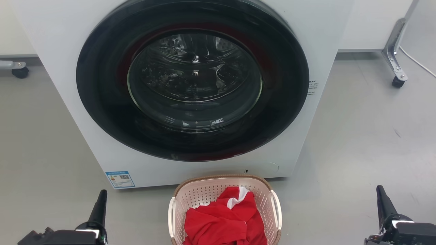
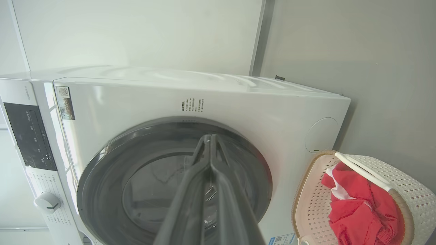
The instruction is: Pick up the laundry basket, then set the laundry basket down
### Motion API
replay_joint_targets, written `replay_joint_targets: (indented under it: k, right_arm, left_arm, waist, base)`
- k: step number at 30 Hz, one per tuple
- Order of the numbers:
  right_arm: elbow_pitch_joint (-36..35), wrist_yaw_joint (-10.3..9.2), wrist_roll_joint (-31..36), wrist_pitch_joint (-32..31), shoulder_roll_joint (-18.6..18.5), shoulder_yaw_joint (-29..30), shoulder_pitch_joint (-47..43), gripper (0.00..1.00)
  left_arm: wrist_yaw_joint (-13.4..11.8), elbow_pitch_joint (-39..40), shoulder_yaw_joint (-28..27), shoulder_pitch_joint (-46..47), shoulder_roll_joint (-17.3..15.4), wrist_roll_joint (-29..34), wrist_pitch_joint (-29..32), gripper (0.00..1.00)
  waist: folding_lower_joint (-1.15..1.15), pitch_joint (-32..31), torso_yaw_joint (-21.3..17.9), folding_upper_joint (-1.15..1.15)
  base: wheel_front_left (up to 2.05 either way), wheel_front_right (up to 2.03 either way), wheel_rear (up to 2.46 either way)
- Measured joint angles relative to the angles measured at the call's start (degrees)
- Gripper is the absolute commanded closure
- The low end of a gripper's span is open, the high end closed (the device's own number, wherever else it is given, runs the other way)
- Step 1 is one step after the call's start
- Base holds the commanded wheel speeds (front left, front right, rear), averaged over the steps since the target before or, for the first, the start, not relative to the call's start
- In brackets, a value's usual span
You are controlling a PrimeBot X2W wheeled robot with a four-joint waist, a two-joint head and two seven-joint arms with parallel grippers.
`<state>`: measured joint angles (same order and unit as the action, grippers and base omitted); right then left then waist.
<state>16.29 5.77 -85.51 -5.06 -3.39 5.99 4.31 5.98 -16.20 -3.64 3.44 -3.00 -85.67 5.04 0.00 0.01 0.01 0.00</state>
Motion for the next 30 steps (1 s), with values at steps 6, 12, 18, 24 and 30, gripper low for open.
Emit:
replay_joint_targets:
  k: [6, 12, 18, 24, 30]
  right_arm:
    - [0.6, 0.8, -4.6, -1.0, 0.7, 1.3, 0.2, 1.0]
    - [0.8, 1.13, -5.9, -1.4, 0.9, 1.6, 0.7, 1.0]
    - [0.8, 1.22, -5.9, -1.4, 0.9, 1.6, 1.0, 1.0]
    - [0.8, 1.22, -5.9, -1.4, 0.9, 1.6, 1.0, 1.0]
    - [0.8, 1.22, -5.9, -1.4, 0.9, 1.6, 1.0, 1.0]
  left_arm:
    - [0.6, -0.5, -1.3, 0.7, 0.4, -4.3, 1.1, 1.0]
    - [1.1, -0.6, -1.6, 1.1, 0.6, -6.0, 1.5, 1.0]
    - [1.1, -0.6, -1.6, 1.1, 0.6, -6.0, 1.5, 1.0]
    - [1.1, -0.6, -1.6, 1.1, 0.6, -6.0, 1.5, 1.0]
    - [1.1, -0.6, -1.6, 1.1, 0.6, -6.0, 1.5, 1.0]
  waist:
    - [0.0, 0.1, 0.0, 0.0]
    - [0.0, 0.1, 0.0, 0.0]
    - [0.0, 0.1, 0.0, 0.0]
    - [0.0, 0.1, 0.0, 0.0]
    - [0.0, 0.1, 0.0, 0.0]
  base:
    - [0.0, 0.0, 0.0]
    - [0.0, 0.0, 0.0]
    - [0.0, 0.0, 0.0]
    - [0.0, 0.0, 0.0]
    - [0.0, 0.0, 0.0]
